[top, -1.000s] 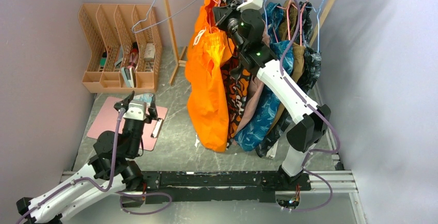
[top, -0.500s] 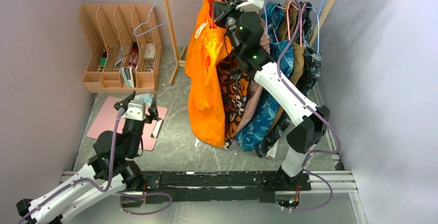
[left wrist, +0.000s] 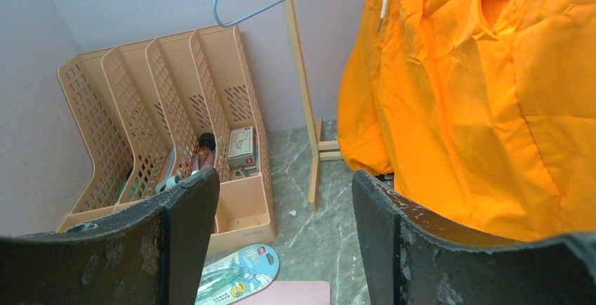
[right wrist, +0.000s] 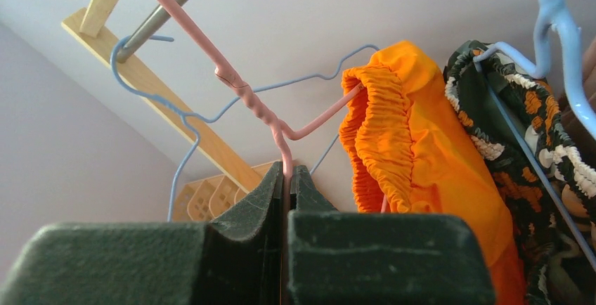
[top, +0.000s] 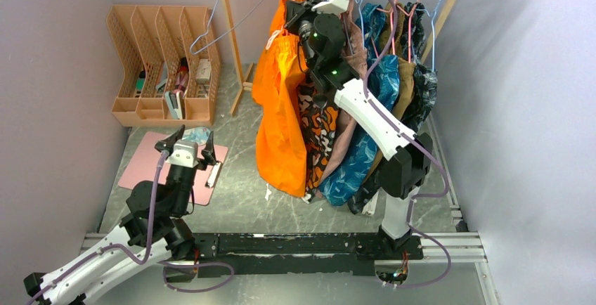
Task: Place the shorts on the hanger
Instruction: Place the hanger at the clothesline.
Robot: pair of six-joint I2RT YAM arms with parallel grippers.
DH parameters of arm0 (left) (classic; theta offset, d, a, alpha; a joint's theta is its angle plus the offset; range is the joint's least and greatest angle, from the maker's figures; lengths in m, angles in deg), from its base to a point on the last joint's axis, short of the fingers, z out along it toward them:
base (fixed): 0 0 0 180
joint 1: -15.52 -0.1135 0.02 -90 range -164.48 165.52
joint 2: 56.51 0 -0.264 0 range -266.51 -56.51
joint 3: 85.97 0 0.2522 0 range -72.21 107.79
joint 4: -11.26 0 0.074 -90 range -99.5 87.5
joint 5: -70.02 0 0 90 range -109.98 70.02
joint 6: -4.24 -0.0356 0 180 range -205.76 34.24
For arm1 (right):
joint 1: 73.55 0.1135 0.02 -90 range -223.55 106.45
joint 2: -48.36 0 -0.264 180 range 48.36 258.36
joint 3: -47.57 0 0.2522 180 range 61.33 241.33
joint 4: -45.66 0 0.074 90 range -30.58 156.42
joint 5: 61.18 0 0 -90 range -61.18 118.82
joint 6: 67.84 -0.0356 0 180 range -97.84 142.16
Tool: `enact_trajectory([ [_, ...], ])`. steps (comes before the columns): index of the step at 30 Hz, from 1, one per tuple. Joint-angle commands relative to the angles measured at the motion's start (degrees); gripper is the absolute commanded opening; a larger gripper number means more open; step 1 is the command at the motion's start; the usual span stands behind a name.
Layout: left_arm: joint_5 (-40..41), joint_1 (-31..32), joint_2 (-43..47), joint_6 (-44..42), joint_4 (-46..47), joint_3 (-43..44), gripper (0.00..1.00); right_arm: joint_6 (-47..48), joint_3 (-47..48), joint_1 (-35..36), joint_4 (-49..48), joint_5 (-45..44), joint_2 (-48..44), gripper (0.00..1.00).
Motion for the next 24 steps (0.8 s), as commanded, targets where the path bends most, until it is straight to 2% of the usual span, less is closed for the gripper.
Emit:
enact_trajectory([
  [1, -2.20, -0.43, 1.10, -0.31, 2.28, -1.02, 0.73, 0.77, 3.44, -0.31, -5.23, -1.89, 0.96, 0.00],
  [12, -2.85, -0.43, 2.54, -0.45, 2.76, -1.62, 0.73, 0.41, -4.79, -0.14, -19.62, 0.54, -1.75, 0.00],
  [24, -3.48, -0.45, 3.41, -0.54, 3.11, -1.97, 0.73, 0.87, -7.69, -0.17, -28.02, 1.91, -1.30, 0.00],
])
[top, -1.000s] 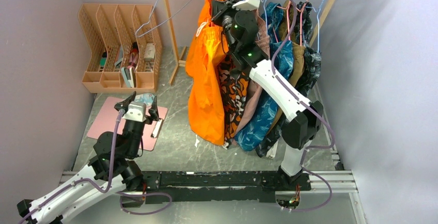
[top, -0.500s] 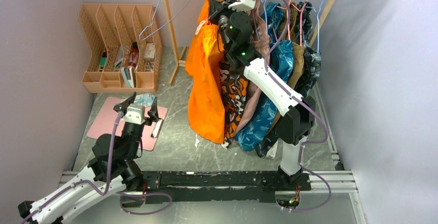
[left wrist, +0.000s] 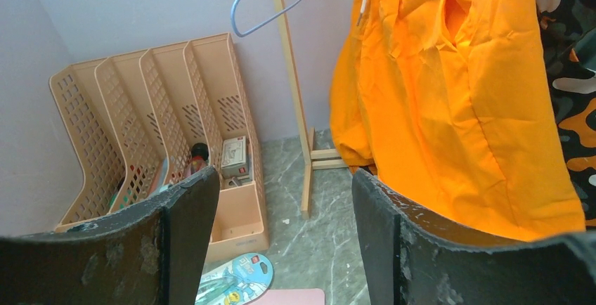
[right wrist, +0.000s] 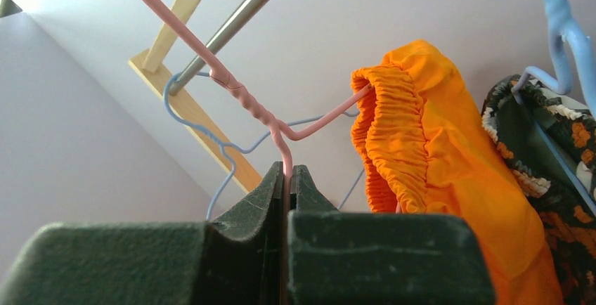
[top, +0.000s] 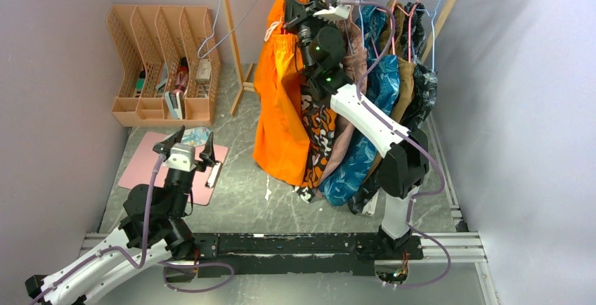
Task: Place the shorts on the hanger
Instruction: Place the hanger at the clothesline.
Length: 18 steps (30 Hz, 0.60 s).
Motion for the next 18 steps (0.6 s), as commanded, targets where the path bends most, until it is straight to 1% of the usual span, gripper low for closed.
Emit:
enact_trajectory([
  [1, -1.44, -0.41, 0.82, -0.33, 2.23, -0.60, 0.73, 0.36, -0.90, -0.12, -10.13, 1.09, -2.16, 0.00],
  [11, -1.72, -0.36, 0.95, -0.24, 2.19, -0.69, 0.73, -0.22, 0.86, -0.47, -9.70, -0.01, -0.28, 0.00],
  [14, -2.00, -0.34, 0.97, -0.15, 2.23, -0.70, 0.73, -1.34, 2.14, -1.10, -8.14, -0.22, 0.69, 0.00],
  [18, -1.96, -0.42, 1.13, -0.32, 2.41, -0.99, 0.74, -1.57, 2.19, -1.63, -9.12, -0.35, 1.43, 0.00],
])
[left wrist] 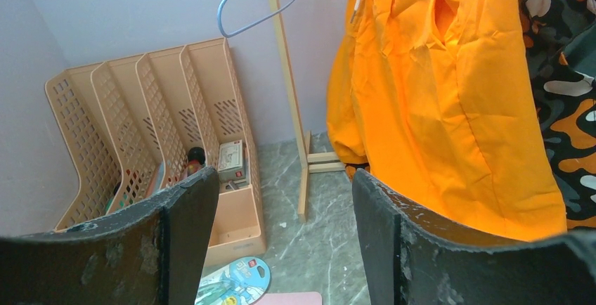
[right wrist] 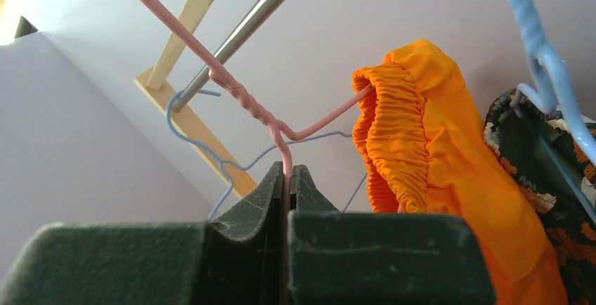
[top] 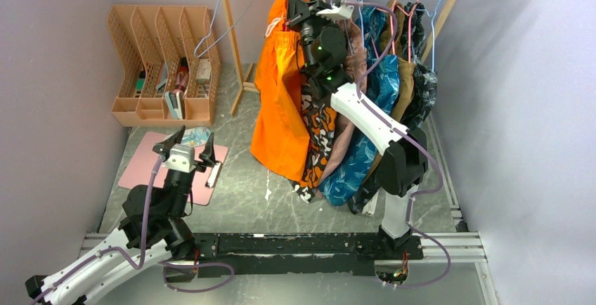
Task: Place the shorts on the hanger
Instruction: Place the hanger at the clothesline.
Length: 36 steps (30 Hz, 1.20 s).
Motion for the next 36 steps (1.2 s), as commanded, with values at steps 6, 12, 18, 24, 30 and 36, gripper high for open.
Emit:
enact_trajectory([
  [6, -1.63, -0.37, 1.16, -0.41, 2.32, -1.18, 0.74, -1.60, 5.03, -1.41, -3.01, -1.12, 2.67, 0.00],
  [12, -1.45, -0.40, 1.43, -0.76, 2.70, -1.44, 0.74, -3.02, 9.11, -1.54, 2.60, -0.82, 5.43, 0.00],
  [18, -1.34, -0.40, 1.80, -0.74, 2.56, -1.39, 0.74, -4.80, 13.73, -1.26, 8.40, 1.04, 8.16, 0.00],
  [24, -1.39, -0.35, 2.53, -0.93, 2.80, -1.68, 0.75, -5.25, 17.00, 0.15, 13.46, 2.34, 9.61, 0.00],
  [30, -1.60, -0.35, 2.75, -0.76, 2.68, -1.72, 0.76, -5.46, 16.68, 1.10, 17.00, 4.51, 8.15, 0.16],
  [36, -1.86, -0.37, 2.80, -0.42, 2.49, -1.51, 0.77, -4.27, 15.26, 1.82, 19.49, 8.37, 4.00, 0.46],
])
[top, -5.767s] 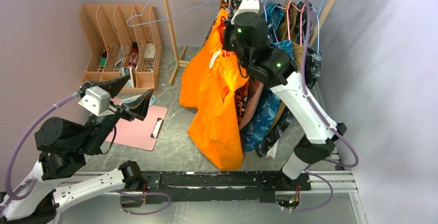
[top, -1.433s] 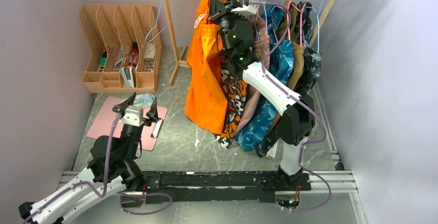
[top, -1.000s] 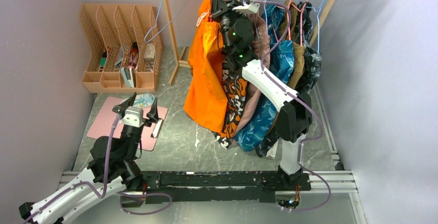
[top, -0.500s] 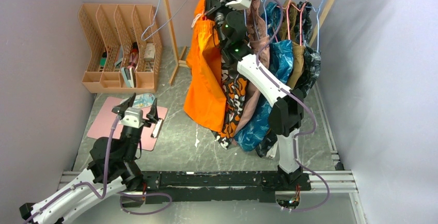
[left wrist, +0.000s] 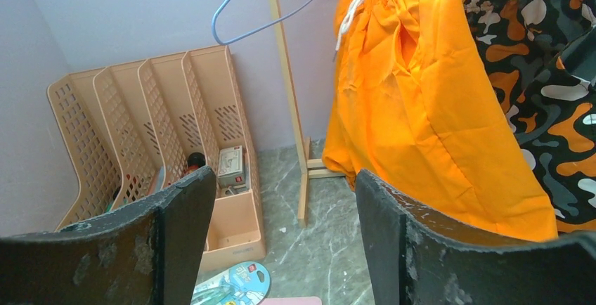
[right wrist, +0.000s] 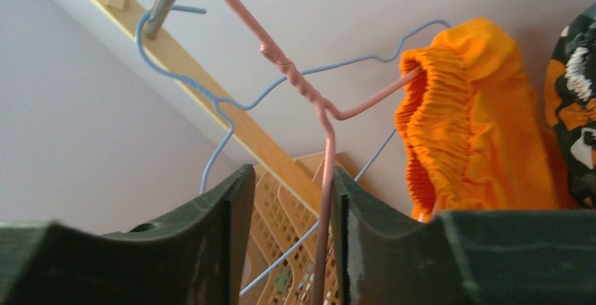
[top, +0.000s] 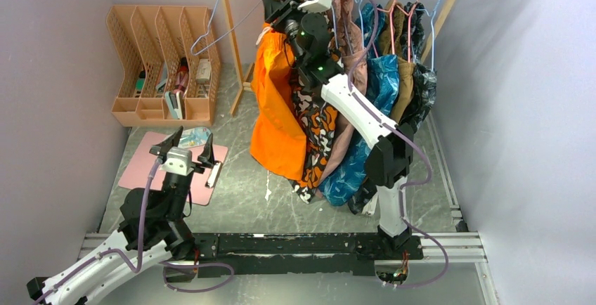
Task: Place the shorts on the hanger
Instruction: Place the hanger at the clothesline, then adjust the hanger on the clothesline.
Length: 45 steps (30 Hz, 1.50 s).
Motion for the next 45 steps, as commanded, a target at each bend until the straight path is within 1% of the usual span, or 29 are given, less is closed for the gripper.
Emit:
enact_trajectory([
  [1, -1.28, -0.36, 0.63, 0.26, 1.77, -0.37, 0.77, 1.52, 0.44, 1.08, 3.60, 4.14, -5.52, 0.49],
  [5, -1.47, -0.31, 0.97, 0.53, 1.59, -0.21, 0.78, 3.22, -0.37, 1.65, 8.96, 5.31, -9.43, 0.59],
  [6, -1.50, -0.33, 1.11, 0.59, 1.52, -0.22, 0.78, 3.52, -0.71, 1.76, 10.58, 5.24, -10.46, 0.70],
  [7, -1.56, -0.35, 1.21, 0.68, 1.43, -0.18, 0.78, 3.82, -0.83, 1.91, 12.69, 4.76, -11.43, 0.73],
  [10, -1.72, -0.35, 1.67, 0.81, 1.37, -0.23, 0.78, 5.86, -0.96, 2.91, 18.96, 2.11, -14.23, 0.76],
  [14, -2.09, -0.31, 2.10, 1.03, 1.52, -0.31, 0.79, 6.90, -3.51, 3.27, 24.33, 0.94, -17.40, 0.78],
  [20, -2.19, -0.34, 2.40, 1.17, 1.11, -0.09, 0.78, 8.59, -5.65, 3.22, 26.98, 1.00, -19.26, 0.78],
  [23, -1.94, -0.35, 2.83, 1.18, 0.74, -0.09, 0.78, 9.37, -4.04, 3.26, 29.45, 0.52, -18.22, 0.77],
  [27, -1.88, -0.34, 3.45, 1.08, 0.74, -0.17, 0.78, 10.71, -4.22, 2.98, 31.60, -3.86, -18.17, 0.75],
  [29, -2.21, -0.33, 3.68, 1.14, 0.81, -0.27, 0.78, 11.14, -3.86, 2.52, 32.16, -4.34, -17.73, 0.73],
  [34, -2.88, -0.33, 4.28, 1.43, 0.61, -0.31, 0.78, 13.32, 0.67, 2.38, 35.25, -7.28, -14.51, 0.70],
  [37, -2.74, -0.33, 4.95, 1.40, 0.70, -0.44, 0.78, 14.00, 2.65, 2.09, 36.90, -7.27, -12.84, 0.61],
  [40, -2.90, -0.33, 5.56, 1.40, 0.71, -0.60, 0.79, 13.65, 5.44, 1.91, 39.34, -7.20, -10.95, 0.48],
  [43, -2.97, -0.35, 5.68, 1.33, 0.88, -0.65, 0.79, 13.35, 6.67, 1.96, 40.03, -6.34, -10.07, 0.41],
  [45, -3.18, -0.35, 5.61, 1.50, 0.80, -0.59, 0.79, 13.17, 7.25, 1.94, 40.32, -5.65, -9.57, 0.33],
])
